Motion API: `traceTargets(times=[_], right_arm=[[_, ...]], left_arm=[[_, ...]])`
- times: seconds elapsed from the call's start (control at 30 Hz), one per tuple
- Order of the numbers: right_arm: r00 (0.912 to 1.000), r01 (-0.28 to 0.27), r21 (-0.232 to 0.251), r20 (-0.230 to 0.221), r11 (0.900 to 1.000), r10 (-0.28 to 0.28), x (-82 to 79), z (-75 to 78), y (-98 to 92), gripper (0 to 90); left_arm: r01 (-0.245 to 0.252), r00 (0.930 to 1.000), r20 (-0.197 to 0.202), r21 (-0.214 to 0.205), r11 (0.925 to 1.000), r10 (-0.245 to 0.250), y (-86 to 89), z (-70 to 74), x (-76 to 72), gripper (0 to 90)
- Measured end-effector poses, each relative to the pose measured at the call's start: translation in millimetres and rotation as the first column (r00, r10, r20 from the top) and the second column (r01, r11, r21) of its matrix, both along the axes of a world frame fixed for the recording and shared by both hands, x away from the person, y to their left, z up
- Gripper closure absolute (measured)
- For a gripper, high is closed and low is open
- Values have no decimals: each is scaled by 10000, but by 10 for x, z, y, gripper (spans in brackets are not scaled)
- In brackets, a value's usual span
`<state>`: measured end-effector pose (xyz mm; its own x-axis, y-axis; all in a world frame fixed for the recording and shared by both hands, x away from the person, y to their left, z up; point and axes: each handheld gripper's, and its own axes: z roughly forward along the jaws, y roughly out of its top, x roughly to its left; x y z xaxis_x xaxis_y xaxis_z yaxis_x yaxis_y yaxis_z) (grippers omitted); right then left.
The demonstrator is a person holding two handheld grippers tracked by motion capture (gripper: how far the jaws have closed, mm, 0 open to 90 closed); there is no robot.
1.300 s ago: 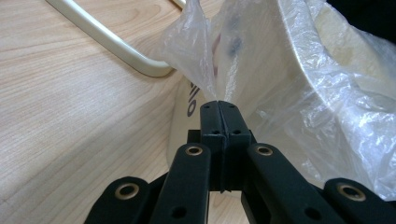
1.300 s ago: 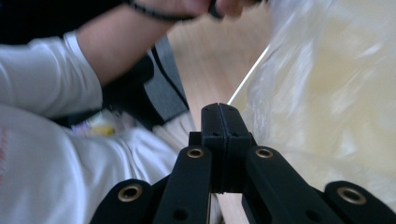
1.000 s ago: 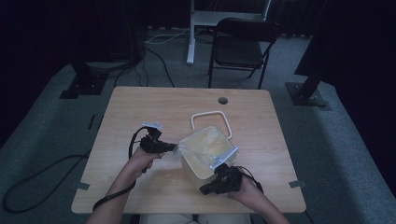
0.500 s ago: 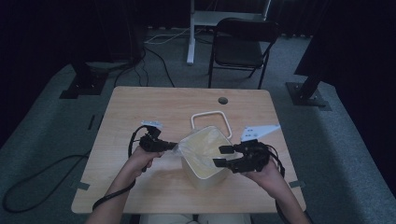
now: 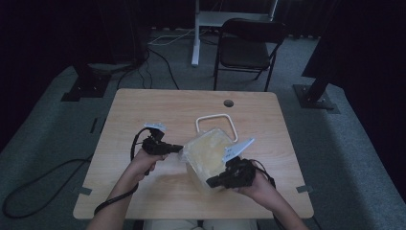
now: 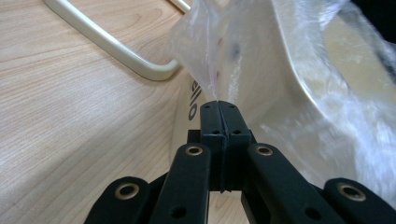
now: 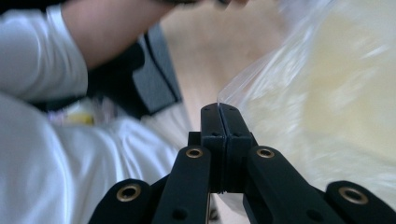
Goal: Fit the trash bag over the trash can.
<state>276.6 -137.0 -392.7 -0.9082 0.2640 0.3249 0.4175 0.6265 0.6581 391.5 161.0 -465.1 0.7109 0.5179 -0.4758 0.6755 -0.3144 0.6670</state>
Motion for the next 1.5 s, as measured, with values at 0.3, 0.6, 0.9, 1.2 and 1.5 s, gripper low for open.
traceTargets(times=[0.3, 0.6, 0.9, 1.2, 1.5], right_arm=[[9984, 549, -1596, 187, 9857, -525, -133, -539, 111, 898], [9869, 1360, -1268, -696, 9826, -1456, -43, -816, -116, 784], [9689, 2253, -52, -1039, 9743, -2246, -79, -594, -592, 558], [8665, 4973, 1511, -1366, 8543, -4802, 195, -259, -1275, 456], [8357, 5475, 1435, -1430, 8244, -5302, 637, -236, -990, 425]], left_arm=[[-15, 10000, -57, 433, 9991, 17, -43, -117, 3, 900], [55, 9997, -246, 525, 9986, -42, -118, -230, 40, 900], [-100, 9998, -173, 277, 9996, 105, -89, -186, 27, 900], [58, 9998, -173, -460, 9989, -66, -28, -158, 23, 752], [34, 9997, -227, -619, 9981, -48, -1, -144, 33, 683]])
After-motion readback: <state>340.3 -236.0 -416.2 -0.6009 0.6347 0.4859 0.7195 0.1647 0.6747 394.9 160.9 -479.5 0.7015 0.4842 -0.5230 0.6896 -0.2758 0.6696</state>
